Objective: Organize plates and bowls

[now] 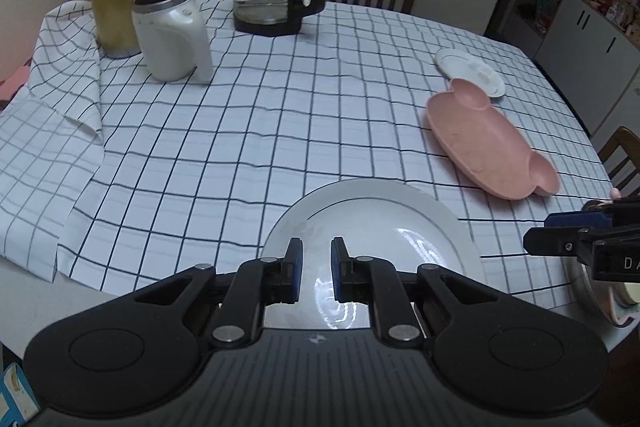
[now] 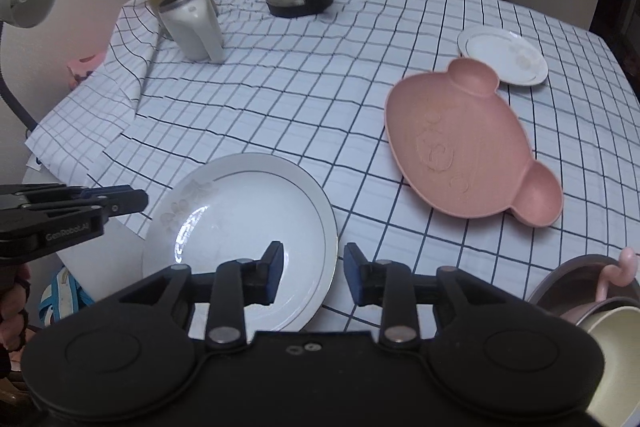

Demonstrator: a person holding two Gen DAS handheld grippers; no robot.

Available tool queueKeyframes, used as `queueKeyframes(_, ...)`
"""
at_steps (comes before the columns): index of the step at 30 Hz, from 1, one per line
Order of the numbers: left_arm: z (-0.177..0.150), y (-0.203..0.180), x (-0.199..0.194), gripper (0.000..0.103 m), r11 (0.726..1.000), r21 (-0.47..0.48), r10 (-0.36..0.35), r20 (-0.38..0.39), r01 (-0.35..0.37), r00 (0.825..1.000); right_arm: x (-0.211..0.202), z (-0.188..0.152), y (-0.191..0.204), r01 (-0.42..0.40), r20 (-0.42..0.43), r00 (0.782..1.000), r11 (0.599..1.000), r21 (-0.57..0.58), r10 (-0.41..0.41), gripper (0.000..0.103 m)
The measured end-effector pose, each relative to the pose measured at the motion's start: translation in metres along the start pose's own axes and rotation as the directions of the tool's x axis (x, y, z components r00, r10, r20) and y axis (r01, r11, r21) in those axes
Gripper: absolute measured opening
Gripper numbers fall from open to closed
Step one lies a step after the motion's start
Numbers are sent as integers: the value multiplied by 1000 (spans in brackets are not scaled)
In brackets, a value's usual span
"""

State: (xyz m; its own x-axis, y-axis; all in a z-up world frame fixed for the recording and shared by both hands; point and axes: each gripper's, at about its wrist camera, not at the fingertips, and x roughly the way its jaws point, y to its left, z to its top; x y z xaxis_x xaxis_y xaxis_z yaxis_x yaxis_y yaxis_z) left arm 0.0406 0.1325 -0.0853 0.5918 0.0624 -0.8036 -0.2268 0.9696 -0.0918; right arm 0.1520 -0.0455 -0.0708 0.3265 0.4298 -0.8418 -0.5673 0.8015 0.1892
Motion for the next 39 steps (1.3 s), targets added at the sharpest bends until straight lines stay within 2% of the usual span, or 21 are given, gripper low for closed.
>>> queueKeyframes(4,9,-11,-10,15,999,29,-23,20,22,1000,-18,4,1,4,39,999,1000,-12,-3,44)
queueKeyframes(6,14,-16,-13,21,999,37,-34,28,33,999,-25,7,0,5,57,998,1000,-12,-4,48)
queueKeyframes(9,24,-25,-18,41,998,48,-47,58,45,997,-35,13,-3,10,81,997,1000,-15,-9,55)
queueKeyframes(10,27,-28,-19,52,998,51,-51,71,47,996,-37,15,-5,10,88,996,1000,-16,-8,58)
queueKeyframes(11,31,-31,-20,58,998,53,-50,82,46,995,-40,17,-6,9,94,996,1000,-17,-8,60)
queueKeyframes(15,51,-46,-16,60,995,70,-77,90,71,993,-49,26,-17,17,117,993,1000,-19,-15,67)
queueKeyframes(19,74,-64,-5,72,992,88,-100,106,91,989,-54,40,-37,35,134,990,999,-2,-35,79)
queueKeyframes(26,121,-93,20,75,988,100,-127,112,116,985,-54,74,-79,79,163,983,997,21,-82,95)
queueKeyframes(39,205,-137,77,75,984,139,-126,100,112,987,-32,146,-152,121,166,977,989,80,-133,96)
